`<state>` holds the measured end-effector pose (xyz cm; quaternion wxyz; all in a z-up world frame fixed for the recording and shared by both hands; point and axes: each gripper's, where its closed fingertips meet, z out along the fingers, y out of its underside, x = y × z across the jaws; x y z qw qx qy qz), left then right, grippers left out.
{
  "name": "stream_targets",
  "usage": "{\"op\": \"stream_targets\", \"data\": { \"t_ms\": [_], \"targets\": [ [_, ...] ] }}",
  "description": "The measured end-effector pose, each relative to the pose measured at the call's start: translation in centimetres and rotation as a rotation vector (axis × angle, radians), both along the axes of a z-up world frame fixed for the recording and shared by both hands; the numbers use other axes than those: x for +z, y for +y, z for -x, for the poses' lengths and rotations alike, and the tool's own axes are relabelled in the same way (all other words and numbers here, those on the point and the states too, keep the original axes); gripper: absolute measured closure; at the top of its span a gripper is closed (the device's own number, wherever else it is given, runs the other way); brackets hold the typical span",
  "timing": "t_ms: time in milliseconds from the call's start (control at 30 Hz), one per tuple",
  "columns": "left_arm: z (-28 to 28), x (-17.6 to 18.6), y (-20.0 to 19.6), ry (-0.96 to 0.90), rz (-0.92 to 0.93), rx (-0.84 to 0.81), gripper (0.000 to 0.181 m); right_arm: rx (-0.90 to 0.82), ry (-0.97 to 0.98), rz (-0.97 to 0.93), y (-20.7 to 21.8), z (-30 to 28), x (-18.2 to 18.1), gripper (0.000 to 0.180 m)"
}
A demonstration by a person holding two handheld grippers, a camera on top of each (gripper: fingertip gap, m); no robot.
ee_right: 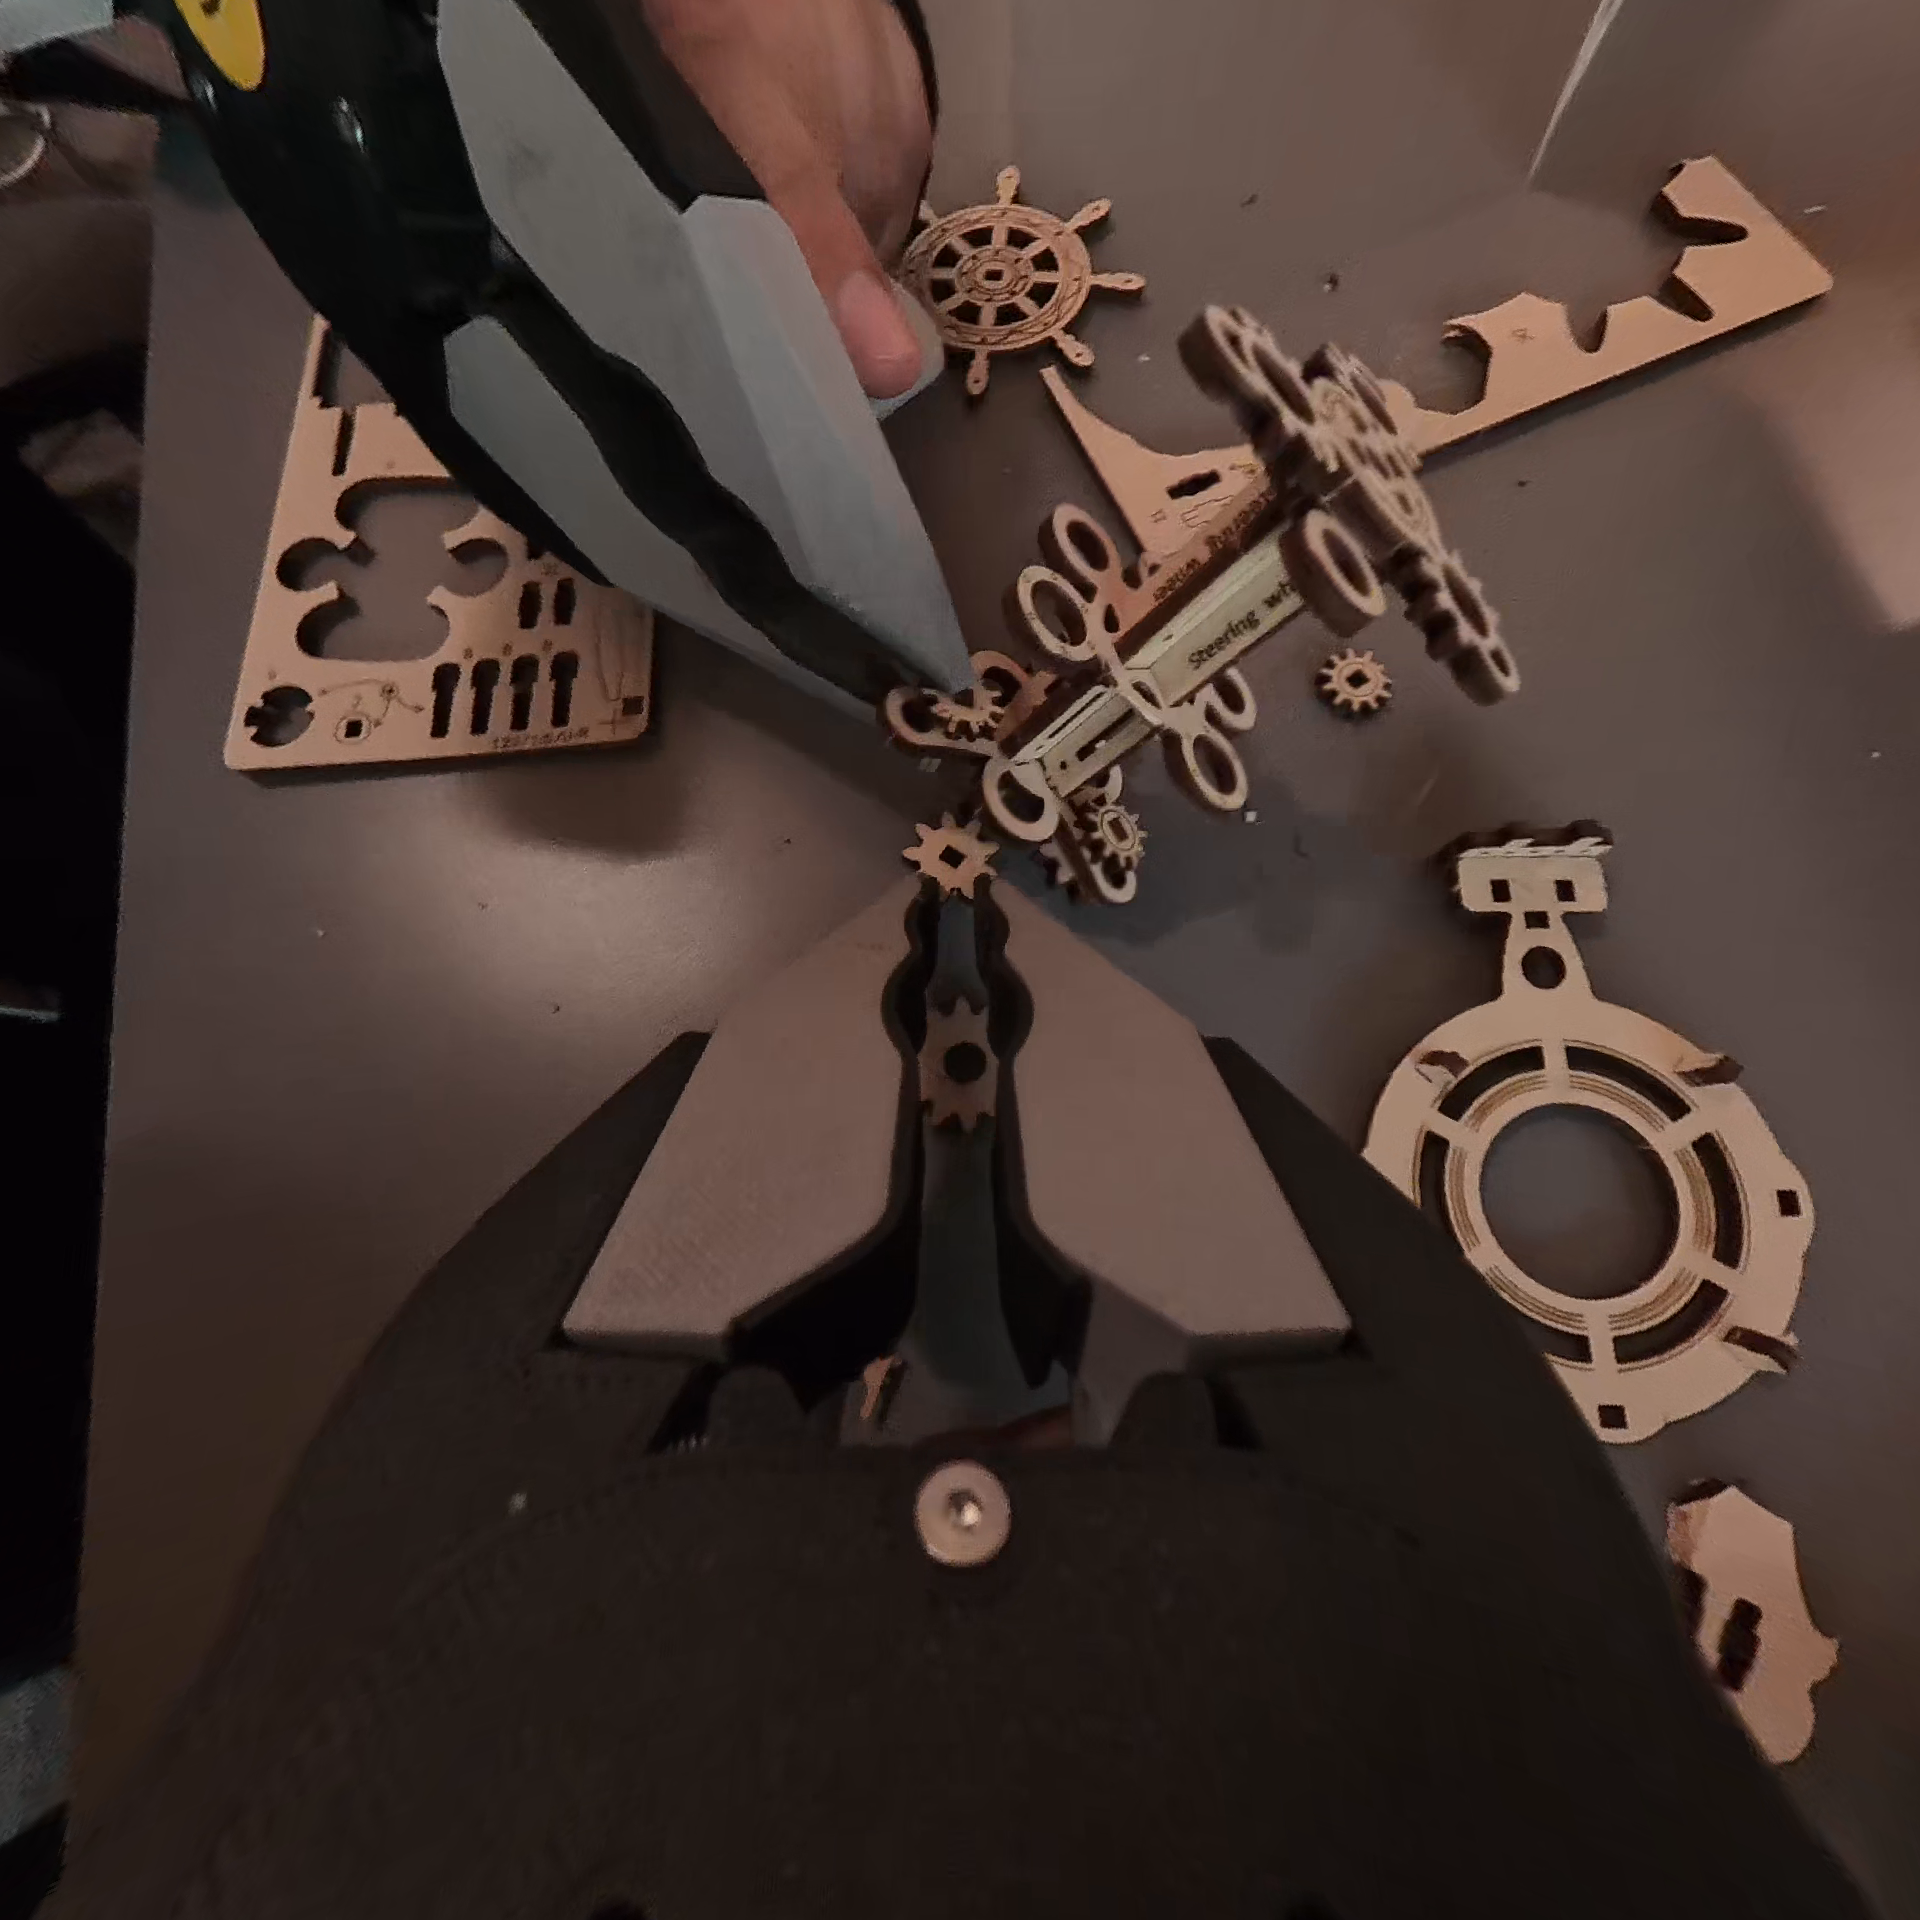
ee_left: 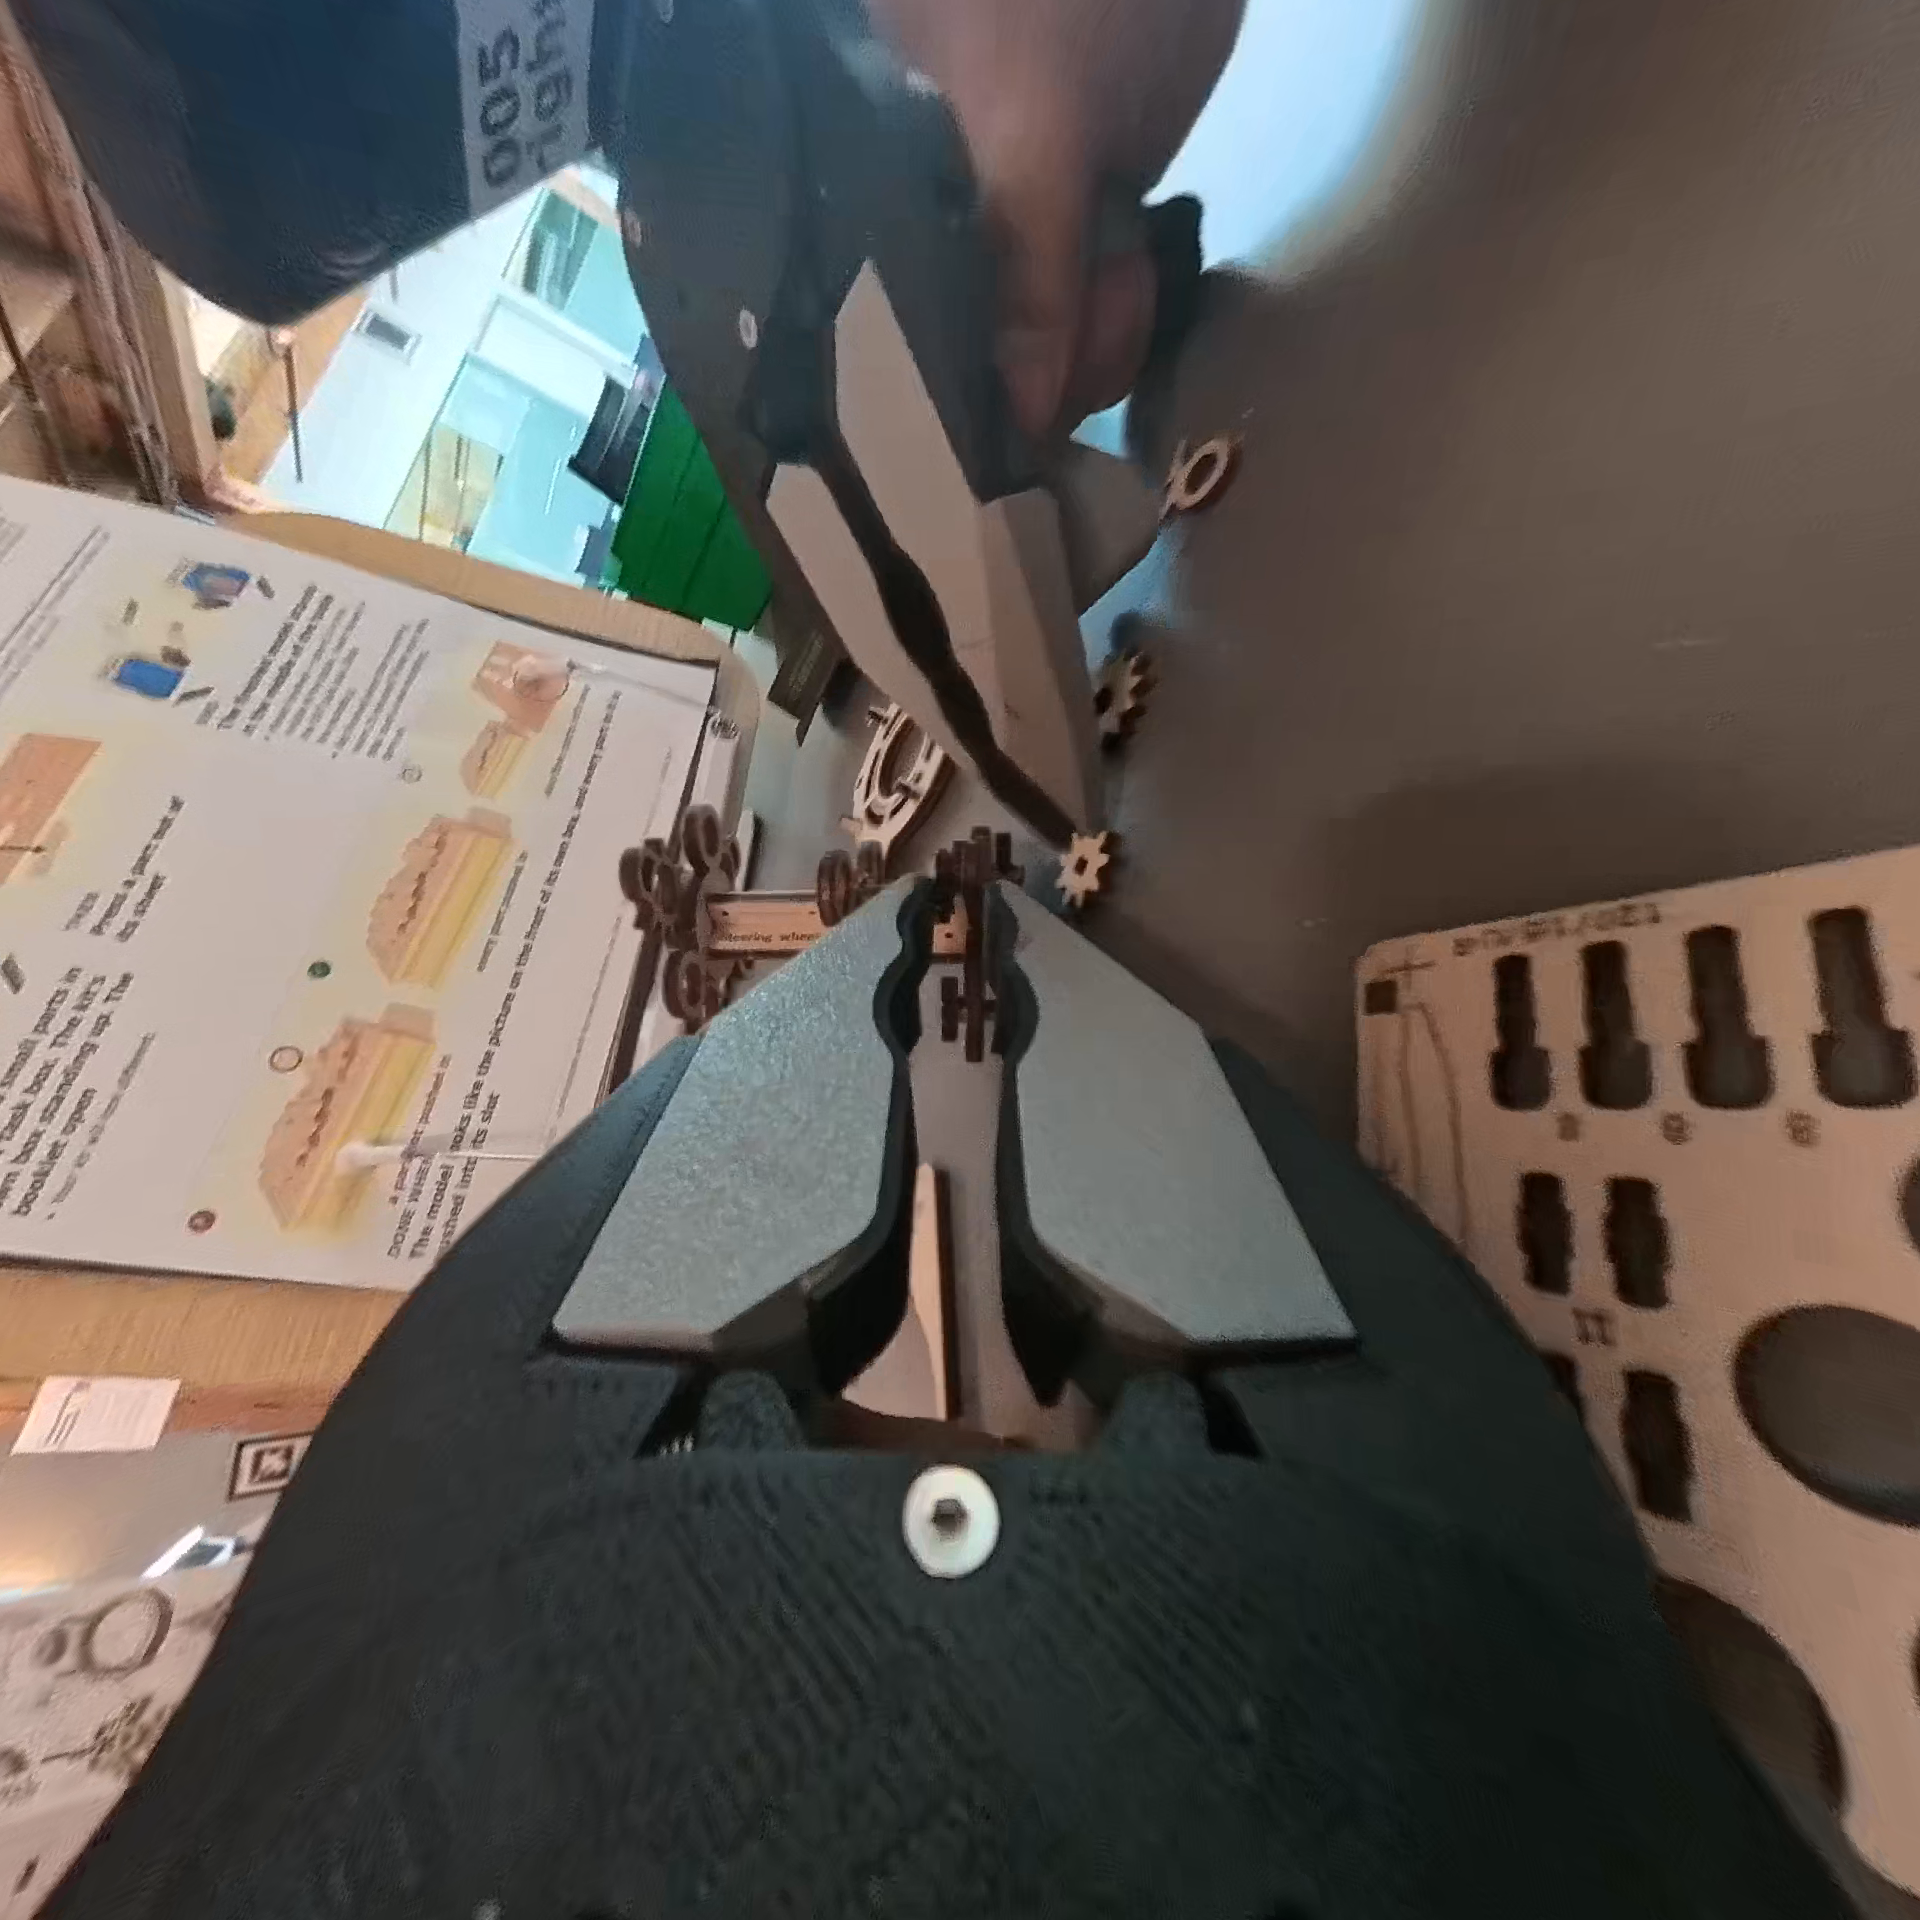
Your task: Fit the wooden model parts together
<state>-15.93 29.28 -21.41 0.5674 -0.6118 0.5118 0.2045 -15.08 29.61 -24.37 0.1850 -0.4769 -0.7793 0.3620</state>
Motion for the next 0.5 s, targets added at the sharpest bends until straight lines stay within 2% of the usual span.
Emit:
{"op": "stream_targets", "data": {
  "t_ms": [500],
  "targets": [
    [1.1,0.3,0.7,0.037,-0.032,0.079,0.174,0.019,0.029,0.021,0.2,-0.2,0.7,0.177]
  ]
}}
